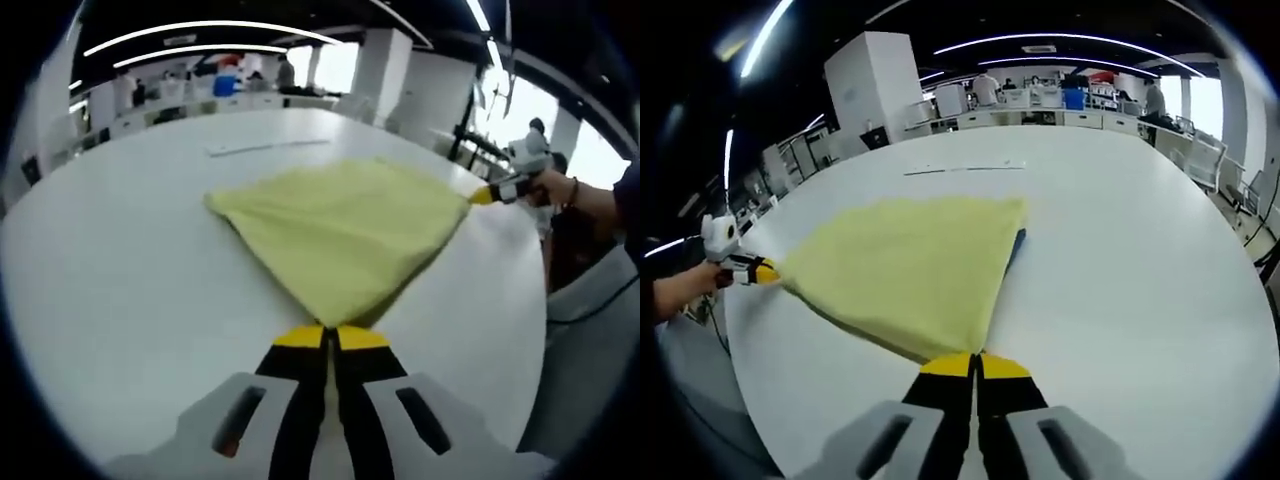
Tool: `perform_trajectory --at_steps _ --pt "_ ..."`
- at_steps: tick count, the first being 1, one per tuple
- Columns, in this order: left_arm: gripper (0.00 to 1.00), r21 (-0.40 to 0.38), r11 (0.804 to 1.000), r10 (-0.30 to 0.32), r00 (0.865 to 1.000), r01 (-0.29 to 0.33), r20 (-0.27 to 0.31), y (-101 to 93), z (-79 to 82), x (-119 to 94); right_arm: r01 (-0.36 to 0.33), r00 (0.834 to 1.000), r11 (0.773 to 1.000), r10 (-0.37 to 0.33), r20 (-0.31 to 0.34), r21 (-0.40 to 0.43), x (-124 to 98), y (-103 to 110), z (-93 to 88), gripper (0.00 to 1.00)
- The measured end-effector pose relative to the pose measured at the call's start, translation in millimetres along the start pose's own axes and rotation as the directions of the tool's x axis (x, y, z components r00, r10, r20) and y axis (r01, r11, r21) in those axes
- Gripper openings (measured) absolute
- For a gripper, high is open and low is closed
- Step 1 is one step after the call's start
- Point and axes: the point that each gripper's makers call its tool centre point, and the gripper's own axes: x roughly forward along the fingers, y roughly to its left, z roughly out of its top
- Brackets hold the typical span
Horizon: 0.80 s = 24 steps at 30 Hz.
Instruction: Fold the garment on the visible template until the final outline fits inside the template.
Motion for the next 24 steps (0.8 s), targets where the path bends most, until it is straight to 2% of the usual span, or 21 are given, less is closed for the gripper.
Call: perform_trajectory --at_steps 6,10,17,24 --pt "0.0 0.007 1.0 0.0 1.0 0.0 -0.004 -0.3 -1.3 -5.7 -0.015 1.0 1.0 0.015 -0.006 0.001 -5.8 5.9 -5.1 0.0" --pt "0.0 0.02 1.0 0.001 1.0 -0.001 -0.022 -3.0 -7.7 -10.4 -0.024 1.0 1.0 0.024 -0.013 0.002 -7.7 9.8 -9.5 0.0" --pt "0.0 0.011 1.0 0.011 0.999 -0.011 -0.033 -8.4 -14.1 -14.6 -0.027 1.0 0.999 0.027 -0.008 0.021 -12.0 15.1 -14.0 0.0" --pt "0.0 -0.003 1.0 0.024 0.999 -0.024 -0.041 -5.8 -18.7 -16.0 -0.021 1.0 0.999 0.021 0.001 0.03 -12.6 17.2 -15.1 0.0"
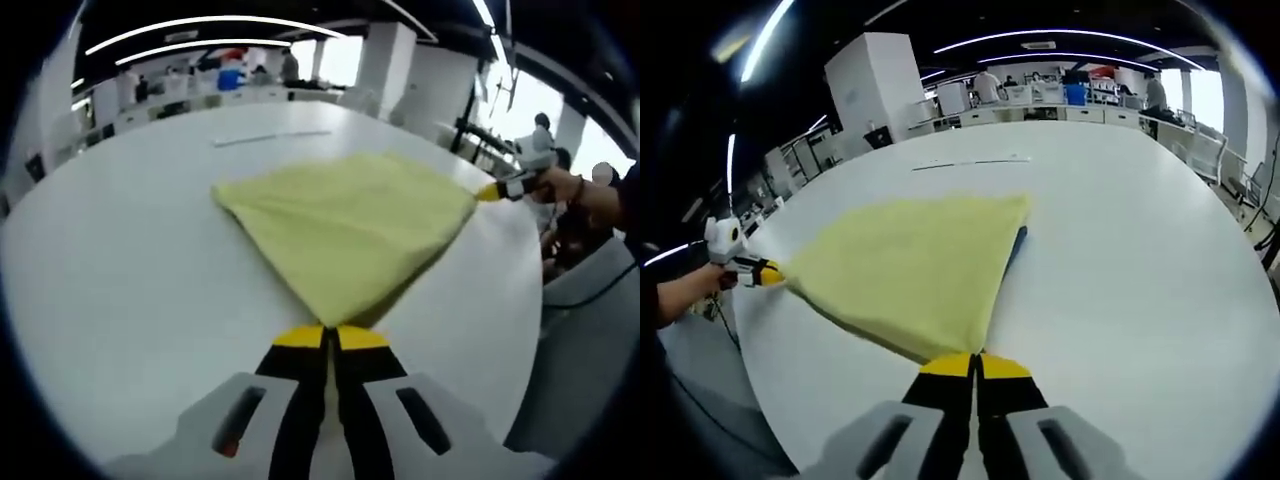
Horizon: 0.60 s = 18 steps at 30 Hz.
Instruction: Fold the garment on the visible template until the final outline fits inside the template.
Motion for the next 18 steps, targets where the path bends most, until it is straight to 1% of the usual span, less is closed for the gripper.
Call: perform_trajectory --at_steps 6,8,9,10,11,14,17,18 --pt "0.0 -0.011 1.0 0.004 1.0 -0.004 0.005 0.9 0.6 -0.3 -0.002 1.0 1.0 0.002 0.016 0.017 1.4 -2.0 -0.4 0.0" --pt "0.0 -0.023 1.0 0.003 1.0 -0.003 0.004 0.0 -0.8 0.2 -0.003 1.0 1.0 0.002 0.013 0.018 1.9 -1.2 -1.1 0.0" --pt "0.0 -0.026 1.0 0.002 1.0 -0.002 0.003 -0.2 -1.2 0.2 -0.015 1.0 1.0 0.015 0.009 0.006 2.2 -1.1 -1.8 0.0" --pt "0.0 -0.032 0.999 0.003 1.0 -0.003 0.002 -1.7 -1.2 0.0 -0.009 1.0 1.0 0.009 0.008 0.008 2.8 -1.7 -1.8 0.0" --pt "0.0 -0.04 0.999 0.003 1.0 -0.003 0.003 -1.7 -1.1 -0.1 -0.009 1.0 1.0 0.009 0.006 0.008 2.9 -0.9 -2.3 0.0" --pt "0.0 -0.103 0.995 0.004 1.0 -0.001 0.021 -2.8 1.7 -0.1 -0.004 1.0 1.0 0.004 0.004 0.019 5.4 -2.7 -2.3 0.0" --pt "0.01 -0.118 0.993 0.013 1.0 -0.01 0.028 -0.5 2.0 -2.7 0.002 1.0 1.0 -0.002 0.007 0.028 5.6 -3.3 -1.9 0.0" --pt "0.02 -0.12 0.993 0.016 0.999 -0.012 0.029 -0.4 2.2 -2.8 -0.001 1.0 0.999 0.001 0.009 0.034 5.5 -2.6 -1.4 0.03"
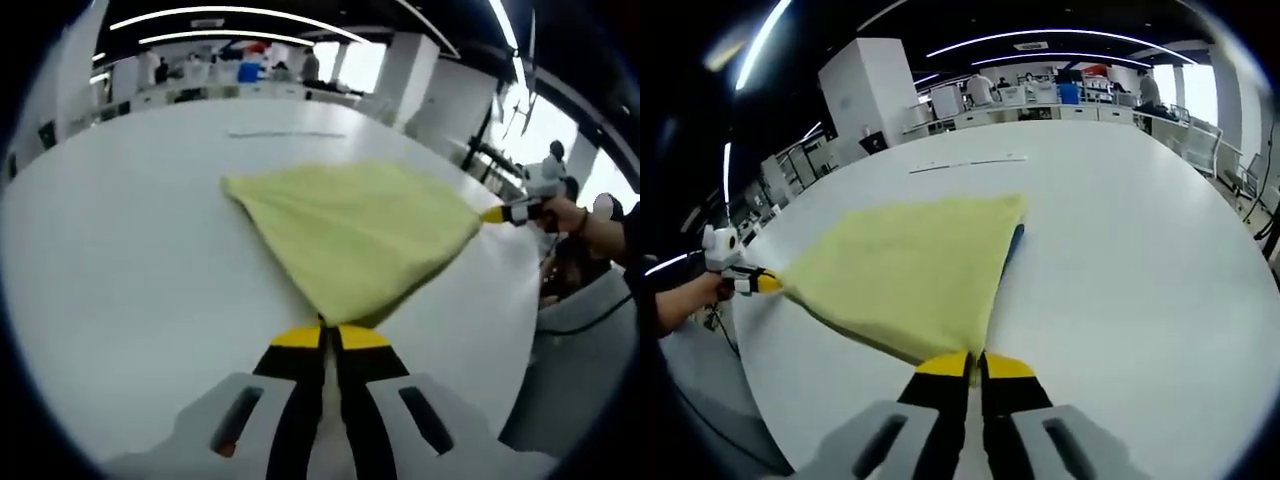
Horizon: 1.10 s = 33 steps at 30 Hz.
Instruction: Fold the garment on the visible template until the final outline fits inside the template.
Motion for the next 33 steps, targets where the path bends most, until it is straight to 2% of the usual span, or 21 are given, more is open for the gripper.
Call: perform_trajectory --at_steps 2,4,6,9,13,16,23,28,33 --pt "0.08 -0.017 1.0 0.009 1.0 -0.008 0.006 -0.9 0.2 -2.5 0.002 1.0 1.0 -0.002 0.009 0.008 -1.0 0.7 2.2 0.11" --pt "0.17 -0.056 0.998 0.024 1.0 -0.023 0.015 3.6 0.5 -5.6 0.01 1.0 1.0 -0.01 0.019 0.01 -1.9 -0.2 6.2 0.25" --pt "0.21 -0.075 0.997 0.033 0.999 -0.031 0.034 5.8 3.4 -8.3 0.012 0.999 1.0 -0.013 0.03 0.011 -3.9 3.9 10.1 0.35" --pt "0.29 -0.096 0.994 0.049 0.997 -0.044 0.053 7.1 8.7 -14.4 0.003 0.999 1.0 -0.003 0.039 0.004 -5.2 10.9 16.4 0.43" --pt "0.47 -0.113 0.991 0.083 0.992 -0.072 0.095 7.8 23.4 -25.8 -0.017 0.999 1.0 0.017 0.046 0.014 -7.4 18.3 24.4 0.58" --pt "0.58 -0.09 0.991 0.107 0.985 -0.095 0.134 3.7 36.1 -35.2 -0.03 0.997 0.999 0.031 0.071 -0.01 -13.3 27.0 35.3 0.68" --pt "0.75 -0.087 0.992 0.109 0.982 -0.096 0.152 -11.0 48.6 -49.5 -0.068 0.99 0.995 0.077 0.117 -0.079 -36.2 49.9 55.2 0.89" --pt "0.84 -0.072 0.993 0.104 0.976 -0.092 0.191 -27.0 60.4 -63.2 -0.086 0.985 0.991 0.1 0.138 -0.107 -51.6 61.4 61.9 0.98" --pt "0.9 -0.055 0.995 0.099 0.972 -0.089 0.215 -36.0 67.1 -73.9 -0.093 0.979 0.987 0.114 0.167 -0.127 -70.8 73.8 70.4 0.99"
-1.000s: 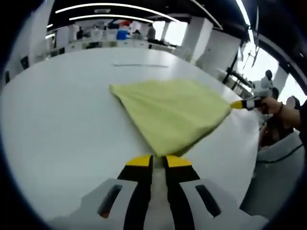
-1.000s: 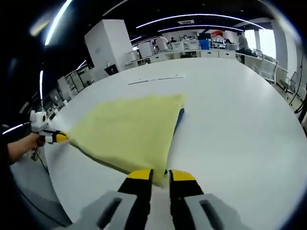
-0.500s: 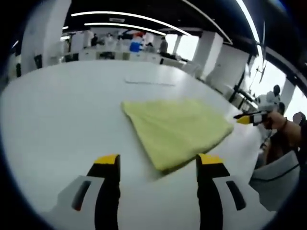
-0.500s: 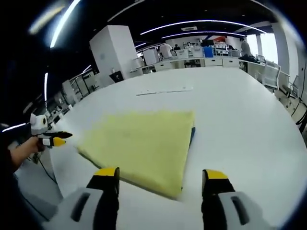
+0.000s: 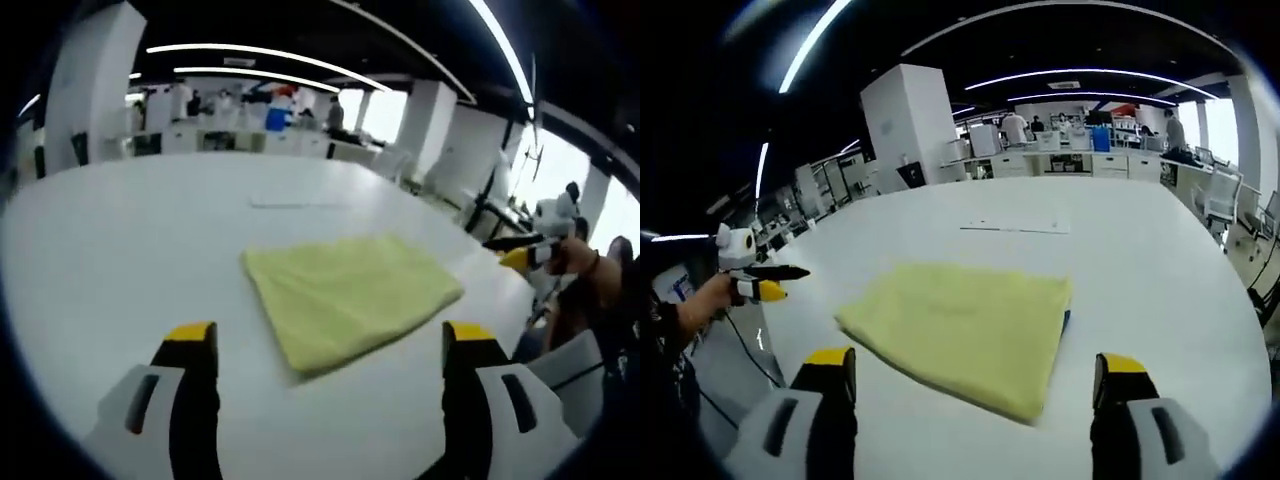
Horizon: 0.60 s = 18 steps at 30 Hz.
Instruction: Fold the garment on the visible template until the final outline fits inside the template.
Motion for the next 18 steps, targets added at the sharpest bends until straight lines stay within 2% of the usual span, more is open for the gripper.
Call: perform_trajectory --at_steps 3,10,12,18 --pt "0.91 0.029 1.0 0.001 1.0 -0.001 -0.006 -2.8 1.4 -6.5 -0.008 1.0 1.0 0.008 0.023 -0.005 -8.7 6.0 7.6 0.99" --pt "0.96 0.025 1.0 -0.006 1.0 0.006 0.0 -14.9 1.8 -16.6 -0.019 0.998 1.0 0.02 0.058 -0.011 -25.3 15.6 15.1 0.99" --pt "0.97 0.023 1.0 -0.013 1.0 0.012 0.01 -22.2 3.9 -18.8 -0.012 0.998 1.0 0.013 0.059 -0.019 -29.5 15.5 15.0 0.99" --pt "0.99 0.051 0.999 0.007 1.0 -0.008 0.014 -21.2 6.0 -24.4 0.004 0.999 0.999 -0.002 0.054 -0.043 -37.5 14.4 8.9 0.99"
